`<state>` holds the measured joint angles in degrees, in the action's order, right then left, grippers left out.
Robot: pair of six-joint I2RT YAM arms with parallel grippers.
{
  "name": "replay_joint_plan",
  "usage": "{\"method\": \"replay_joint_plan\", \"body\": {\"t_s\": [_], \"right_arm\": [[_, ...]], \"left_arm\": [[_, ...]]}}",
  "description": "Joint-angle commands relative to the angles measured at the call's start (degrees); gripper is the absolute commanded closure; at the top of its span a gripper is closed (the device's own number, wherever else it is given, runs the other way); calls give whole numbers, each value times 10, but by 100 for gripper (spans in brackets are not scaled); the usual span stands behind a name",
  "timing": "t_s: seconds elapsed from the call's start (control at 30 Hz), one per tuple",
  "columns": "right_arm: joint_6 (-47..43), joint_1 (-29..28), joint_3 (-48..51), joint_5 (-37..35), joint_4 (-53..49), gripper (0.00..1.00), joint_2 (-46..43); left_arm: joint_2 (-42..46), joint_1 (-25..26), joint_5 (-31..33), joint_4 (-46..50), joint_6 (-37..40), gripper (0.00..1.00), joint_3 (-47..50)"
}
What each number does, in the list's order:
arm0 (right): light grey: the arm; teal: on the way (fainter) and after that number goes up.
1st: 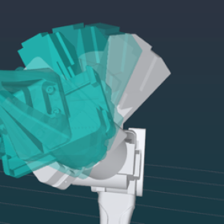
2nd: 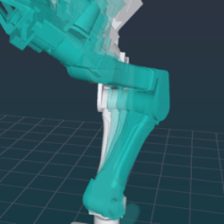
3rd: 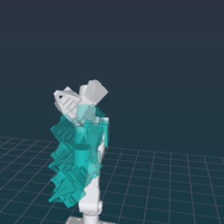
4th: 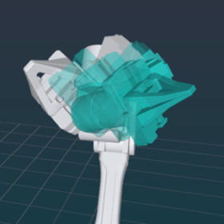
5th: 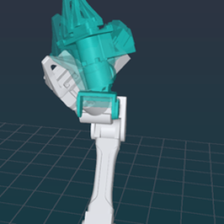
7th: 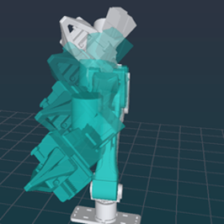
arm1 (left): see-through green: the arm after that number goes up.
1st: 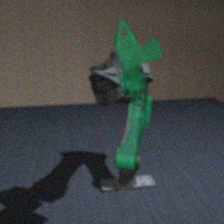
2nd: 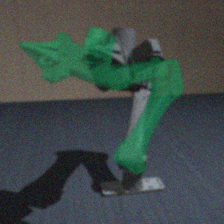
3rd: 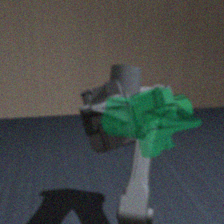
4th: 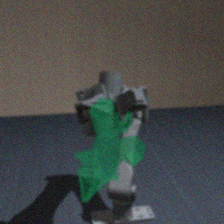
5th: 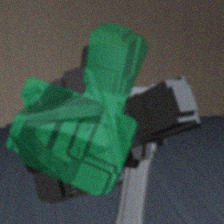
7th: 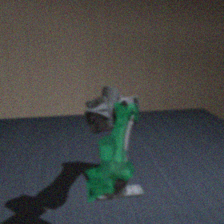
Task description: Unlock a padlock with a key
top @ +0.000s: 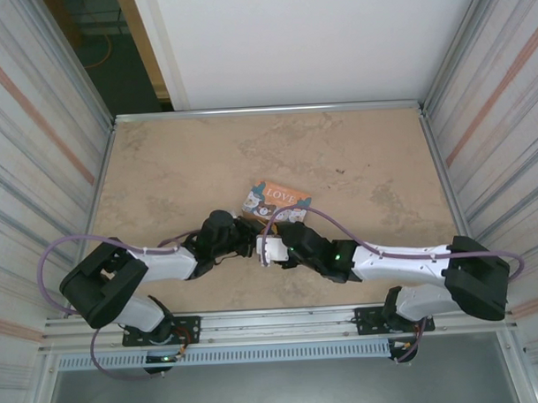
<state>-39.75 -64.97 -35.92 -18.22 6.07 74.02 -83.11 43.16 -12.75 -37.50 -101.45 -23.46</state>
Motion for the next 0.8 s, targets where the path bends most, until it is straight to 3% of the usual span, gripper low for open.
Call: {"method": "replay_joint_plan", "body": {"t_s": [0.0, 0.3, 0.77], "right_arm": [[-2, 1, -19, -10, 19, 54, 13], [2, 6, -14, -28, 56, 71, 38], [13, 11, -19, -35, 63, 81, 72]], "left_arm": [[19, 3, 7, -20, -3, 100, 6], [19, 3, 8, -21, -3, 100, 7], [20, 3, 10, -21, -1, 100, 11]]}}
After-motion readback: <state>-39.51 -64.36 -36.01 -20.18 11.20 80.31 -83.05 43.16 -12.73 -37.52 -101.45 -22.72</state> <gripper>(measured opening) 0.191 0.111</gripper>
